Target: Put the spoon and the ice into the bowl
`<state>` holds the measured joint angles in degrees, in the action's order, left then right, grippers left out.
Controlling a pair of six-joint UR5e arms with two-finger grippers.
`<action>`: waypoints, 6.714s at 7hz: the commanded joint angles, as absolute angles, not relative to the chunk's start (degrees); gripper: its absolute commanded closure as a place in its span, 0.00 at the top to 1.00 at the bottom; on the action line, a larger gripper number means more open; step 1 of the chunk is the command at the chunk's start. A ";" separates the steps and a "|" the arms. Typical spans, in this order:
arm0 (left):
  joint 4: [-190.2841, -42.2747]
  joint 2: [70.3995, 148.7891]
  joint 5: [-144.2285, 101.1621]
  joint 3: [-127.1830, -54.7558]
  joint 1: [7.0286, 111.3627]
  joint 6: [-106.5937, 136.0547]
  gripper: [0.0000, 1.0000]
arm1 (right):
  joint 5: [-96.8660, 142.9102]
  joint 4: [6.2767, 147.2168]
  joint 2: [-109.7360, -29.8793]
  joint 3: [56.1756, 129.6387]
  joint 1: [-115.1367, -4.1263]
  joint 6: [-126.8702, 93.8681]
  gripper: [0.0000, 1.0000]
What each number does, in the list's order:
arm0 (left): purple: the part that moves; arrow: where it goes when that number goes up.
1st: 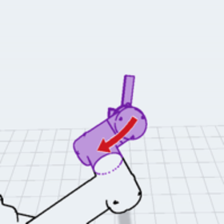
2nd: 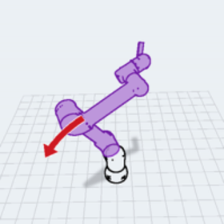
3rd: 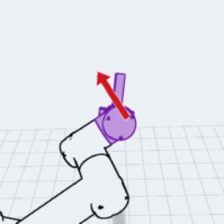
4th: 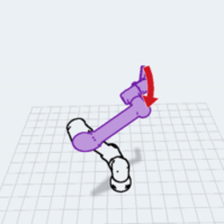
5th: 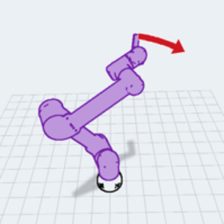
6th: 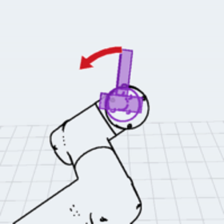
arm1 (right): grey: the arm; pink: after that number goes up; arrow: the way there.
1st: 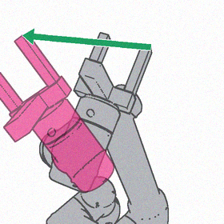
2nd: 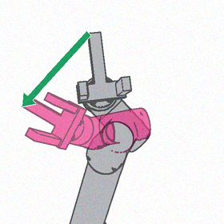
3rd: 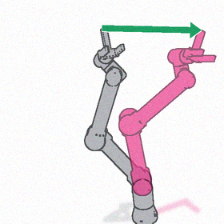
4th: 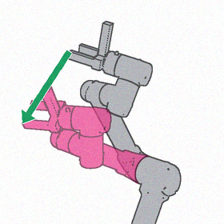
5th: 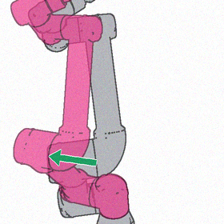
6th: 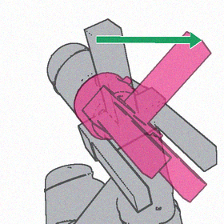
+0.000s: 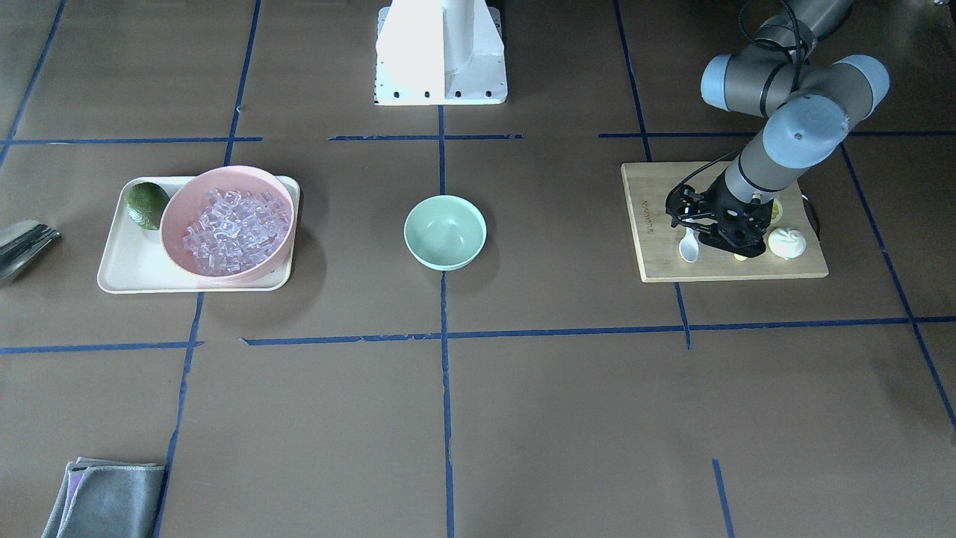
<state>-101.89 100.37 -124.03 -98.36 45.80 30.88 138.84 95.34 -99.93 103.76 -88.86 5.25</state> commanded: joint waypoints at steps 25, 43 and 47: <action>-98.61 136.67 -124.54 -85.87 32.43 68.56 0.09 | 138.87 95.27 -99.84 104.06 -88.77 5.19 0.99; -100.02 91.84 -132.36 -117.95 53.35 37.62 0.91 | 112.79 90.35 -74.80 110.76 -40.45 -66.71 0.98; -100.11 91.85 -132.36 -118.04 53.44 37.71 0.92 | 112.59 90.26 -75.23 109.34 -39.47 -66.71 0.97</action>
<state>-100.08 91.85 -132.35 -118.03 53.42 37.70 112.64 90.24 -74.87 109.69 -39.88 -66.71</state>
